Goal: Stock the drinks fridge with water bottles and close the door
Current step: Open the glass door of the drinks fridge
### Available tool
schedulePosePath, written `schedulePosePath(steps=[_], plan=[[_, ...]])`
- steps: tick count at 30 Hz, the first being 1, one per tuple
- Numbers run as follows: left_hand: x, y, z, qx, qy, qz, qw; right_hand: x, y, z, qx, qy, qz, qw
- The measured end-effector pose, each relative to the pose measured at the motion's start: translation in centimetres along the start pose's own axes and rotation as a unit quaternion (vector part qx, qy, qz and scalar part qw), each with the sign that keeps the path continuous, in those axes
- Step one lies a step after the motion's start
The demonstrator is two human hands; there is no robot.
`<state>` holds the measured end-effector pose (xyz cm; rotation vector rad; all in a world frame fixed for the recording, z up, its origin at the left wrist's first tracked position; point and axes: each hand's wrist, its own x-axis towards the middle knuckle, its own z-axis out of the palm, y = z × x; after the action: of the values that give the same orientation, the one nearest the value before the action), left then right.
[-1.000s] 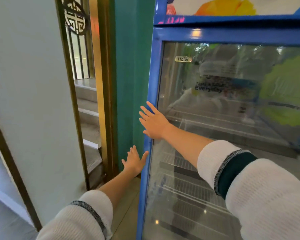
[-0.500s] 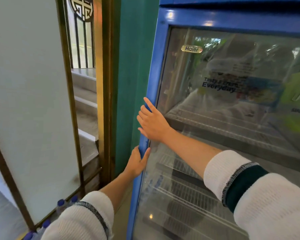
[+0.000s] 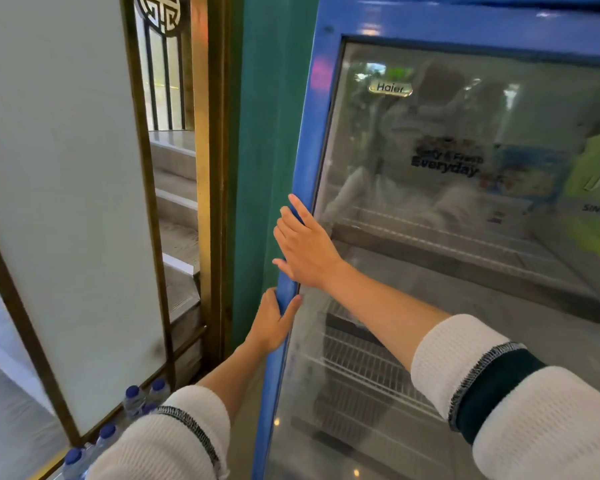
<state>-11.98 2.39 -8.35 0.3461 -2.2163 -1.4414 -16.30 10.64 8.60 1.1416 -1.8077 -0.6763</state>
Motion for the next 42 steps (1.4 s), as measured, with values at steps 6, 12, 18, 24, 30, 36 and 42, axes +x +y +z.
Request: schedulePosePath(steps=[6,12,18,24,30,36,42], plan=[[-7.4,0.8,-1.8,0.05,0.031,0.02,0.998,-2.9,-2.1,-4.6,0.071,0.075,0.011,0.995],[-15.5,2.2,-3.6,0.069,0.041,0.053,0.995,-6.2,-5.4,-10.1,0.098,0.075,0.07,0.99],[-23.6,1.8,-4.8,0.058,0.029,0.109,0.992,-10.7,-8.0,-15.8,0.152,0.159,0.108,0.969],[-29.2,3.0,-5.9,0.084,-0.029,0.167,0.982,-14.9,-10.1,-19.9,0.131,0.141,0.156,0.969],[-33.4,4.3,-6.0,0.101,-0.048,0.158,0.981,-18.1,-9.7,-23.7,0.128,0.126,0.139,0.974],[-38.3,6.3,-4.9,0.119,-0.029,0.153,0.981,-22.4,-9.6,-27.9,0.151,0.097,0.14,0.974],[-45.8,8.4,-2.4,0.137,-0.013,0.196,0.971,-29.7,-9.0,-32.7,0.174,0.107,0.137,0.969]])
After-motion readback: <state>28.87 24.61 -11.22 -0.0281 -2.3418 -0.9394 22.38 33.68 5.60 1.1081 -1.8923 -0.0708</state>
